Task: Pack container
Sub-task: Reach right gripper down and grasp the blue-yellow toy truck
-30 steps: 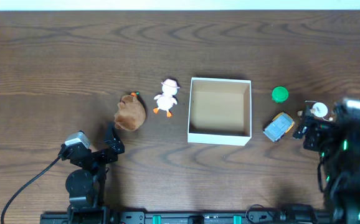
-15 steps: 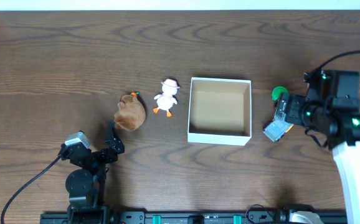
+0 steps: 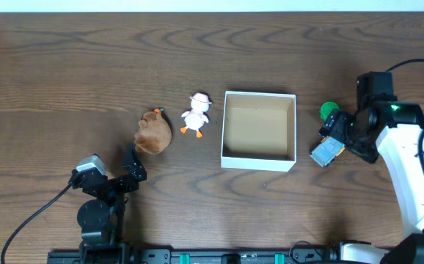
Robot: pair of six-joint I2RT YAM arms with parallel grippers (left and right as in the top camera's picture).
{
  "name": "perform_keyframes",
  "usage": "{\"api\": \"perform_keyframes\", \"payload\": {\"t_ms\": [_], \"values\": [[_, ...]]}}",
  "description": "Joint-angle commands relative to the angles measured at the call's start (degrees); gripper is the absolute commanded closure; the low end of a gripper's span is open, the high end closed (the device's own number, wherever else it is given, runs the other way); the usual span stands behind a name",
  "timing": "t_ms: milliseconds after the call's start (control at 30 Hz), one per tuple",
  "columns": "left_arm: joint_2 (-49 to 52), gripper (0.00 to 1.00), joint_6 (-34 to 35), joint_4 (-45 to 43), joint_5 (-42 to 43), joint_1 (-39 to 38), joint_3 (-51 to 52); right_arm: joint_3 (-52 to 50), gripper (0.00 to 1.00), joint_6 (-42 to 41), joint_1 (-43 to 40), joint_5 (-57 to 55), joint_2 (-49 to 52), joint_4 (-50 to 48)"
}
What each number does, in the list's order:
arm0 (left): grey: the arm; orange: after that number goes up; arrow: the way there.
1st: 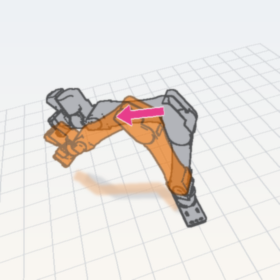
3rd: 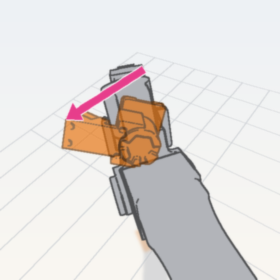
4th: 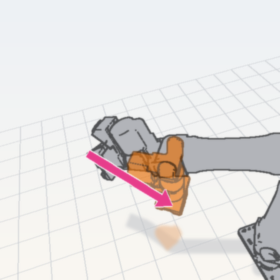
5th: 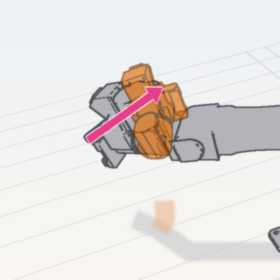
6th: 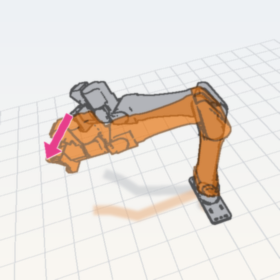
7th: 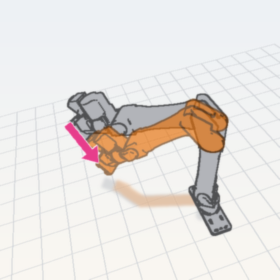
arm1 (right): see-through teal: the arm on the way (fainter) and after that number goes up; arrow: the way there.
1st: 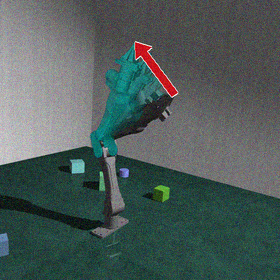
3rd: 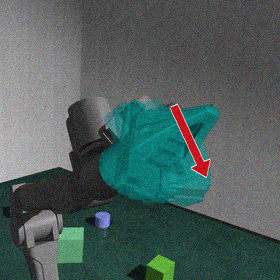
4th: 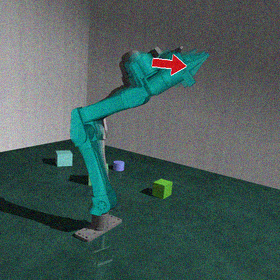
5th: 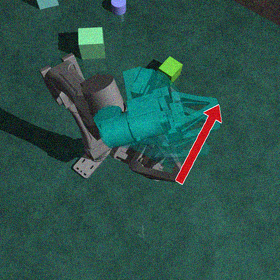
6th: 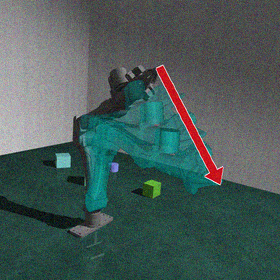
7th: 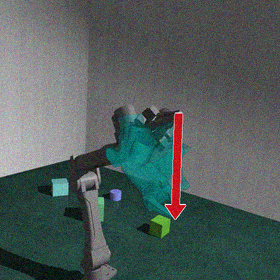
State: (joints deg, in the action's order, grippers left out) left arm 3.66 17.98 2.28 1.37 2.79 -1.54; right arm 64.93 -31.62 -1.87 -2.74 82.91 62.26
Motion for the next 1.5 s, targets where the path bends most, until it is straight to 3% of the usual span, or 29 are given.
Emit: {"api": "perform_keyframes", "payload": {"t_ms": [0, 133, 433, 1467], "values": [[0.0, 0.02, -0.5, 1.6, -0.3, -0.2, 1.3, 0.4, 0.05, -2.0, 1.8, -4.4, 0.3, 1.0], [0.0, 0.02, -0.5, 1.6, -0.3, -0.2, 1.3, -2.7, 0.02, -2.3, 4.0, -6.7, 0.3, -0.8], [0.0, 0.02, -0.5, 1.6, -0.3, -0.2, 1.3, -15.2, 0.02, -6.4, 4.9, -6.1, 0.3, -15.6], [0.0, 0.02, -0.5, 1.6, -0.3, -0.2, 1.3, -19.4, 0.01, -6.1, 4.9, -3.5, 0.4, -25.3]]}}
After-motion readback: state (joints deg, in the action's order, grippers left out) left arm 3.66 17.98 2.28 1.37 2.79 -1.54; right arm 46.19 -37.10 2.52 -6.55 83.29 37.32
